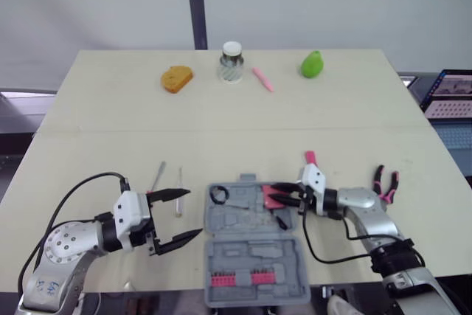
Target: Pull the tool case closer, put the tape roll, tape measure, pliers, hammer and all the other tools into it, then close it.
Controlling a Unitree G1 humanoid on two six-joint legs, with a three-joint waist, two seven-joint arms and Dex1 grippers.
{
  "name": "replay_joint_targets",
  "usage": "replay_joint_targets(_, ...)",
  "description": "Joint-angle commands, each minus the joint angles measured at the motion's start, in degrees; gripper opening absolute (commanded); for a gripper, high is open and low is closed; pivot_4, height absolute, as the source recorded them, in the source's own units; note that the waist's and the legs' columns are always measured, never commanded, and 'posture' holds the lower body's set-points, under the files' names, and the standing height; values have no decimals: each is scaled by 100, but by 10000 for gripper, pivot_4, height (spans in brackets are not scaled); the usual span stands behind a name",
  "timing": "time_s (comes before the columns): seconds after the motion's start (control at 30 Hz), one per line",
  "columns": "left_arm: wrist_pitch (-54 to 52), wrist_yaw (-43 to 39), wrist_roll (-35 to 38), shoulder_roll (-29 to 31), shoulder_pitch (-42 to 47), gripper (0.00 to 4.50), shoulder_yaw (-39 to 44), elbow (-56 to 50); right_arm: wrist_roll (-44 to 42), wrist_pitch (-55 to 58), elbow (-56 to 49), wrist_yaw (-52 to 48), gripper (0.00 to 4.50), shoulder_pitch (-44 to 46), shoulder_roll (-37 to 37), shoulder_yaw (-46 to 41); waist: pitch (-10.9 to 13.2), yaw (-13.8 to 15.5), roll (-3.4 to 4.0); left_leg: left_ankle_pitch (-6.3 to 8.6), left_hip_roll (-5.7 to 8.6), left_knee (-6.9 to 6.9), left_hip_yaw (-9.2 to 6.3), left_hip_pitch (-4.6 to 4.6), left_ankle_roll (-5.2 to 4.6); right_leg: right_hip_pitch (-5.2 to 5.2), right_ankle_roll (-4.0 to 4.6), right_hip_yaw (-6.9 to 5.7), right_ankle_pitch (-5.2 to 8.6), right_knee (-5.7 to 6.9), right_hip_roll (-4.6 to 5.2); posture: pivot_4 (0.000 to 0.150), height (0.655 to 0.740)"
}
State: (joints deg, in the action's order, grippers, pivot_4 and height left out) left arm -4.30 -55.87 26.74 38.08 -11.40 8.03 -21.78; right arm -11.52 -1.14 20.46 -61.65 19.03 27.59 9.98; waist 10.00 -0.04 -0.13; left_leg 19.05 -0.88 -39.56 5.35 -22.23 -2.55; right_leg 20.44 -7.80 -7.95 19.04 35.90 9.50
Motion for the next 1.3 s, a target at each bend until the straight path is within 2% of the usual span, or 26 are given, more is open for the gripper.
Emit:
replay_joint_targets(0.03, 31, -27, 78, 33, 16, 45000, 105, -115, 188, 148, 441, 9, 12738, -308, 4, 94, 0, -1, 0, 0, 0, 0, 0, 0, 0, 0, 0, 0, 0, 0, 0, 1500, 6950)
replay_joint_targets(0.3, 129, -54, 21, -43, 38, 45000, 11, -7, 114, 4, 234, 70, 12738, -340, 19, -92, 0, 1, 0, 1, 0, 2, 1, 0, 1, 1, 0, 1, 0, -1, 1, 1500, 6950)
replay_joint_targets(0.63, 260, -252, 15, -194, 443, 45000, -187, 494, -564, 1145, -2238, 217, 12738, -542, 687, -805, 16, -11, 27, 1, -1, 6, 8, -16, -1, 19, 0, -3, 0, -6, 3, 1500, 6950)
replay_joint_targets(0.83, 21, -346, 264, -26, 192, 45000, 132, 466, -1265, 2258, -4134, 164, 12738, -1784, 1720, -1768, 22, 32, 35, 1, 1, 31, 10, -16, -2, 18, 1, -9, 1, -31, 4, 1500, 6950)
replay_joint_targets(0.93, 13, -426, 325, -2, -44, 45000, 255, 455, -1470, 2489, -4616, 187, 12738, -2384, 1938, -2103, 25, 37, 31, 2, 1, 36, 10, -14, -3, 13, 1, -9, 1, -40, 5, 1500, 6950)
replay_joint_targets(1.0, 91, -479, 361, -30, -331, 45000, 391, 458, -1570, 2603, -4992, 172, 12738, -3129, 2010, -2502, 25, 43, 31, -1, 1, 36, 16, -15, -6, 13, 0, -5, 0, -45, 7, 1500, 6950)
replay_joint_targets(1.13, 190, -591, 398, -63, -875, 45000, 585, 432, -1487, 2484, -5219, 143, 12738, -4298, 1962, -2979, 27, 70, 27, 0, -3, 38, 19, -10, -5, 7, 0, 8, 0, -56, 8, 1500, 6950)
replay_joint_targets(1.3, 287, -626, 308, -147, -1341, 45000, 698, 593, -1303, 2246, -5061, 134, 12738, -5073, 1900, -3066, 27, 136, 27, 8, -7, 39, 22, -7, 1, 6, -1, 32, 0, -89, 15, 1500, 6950)
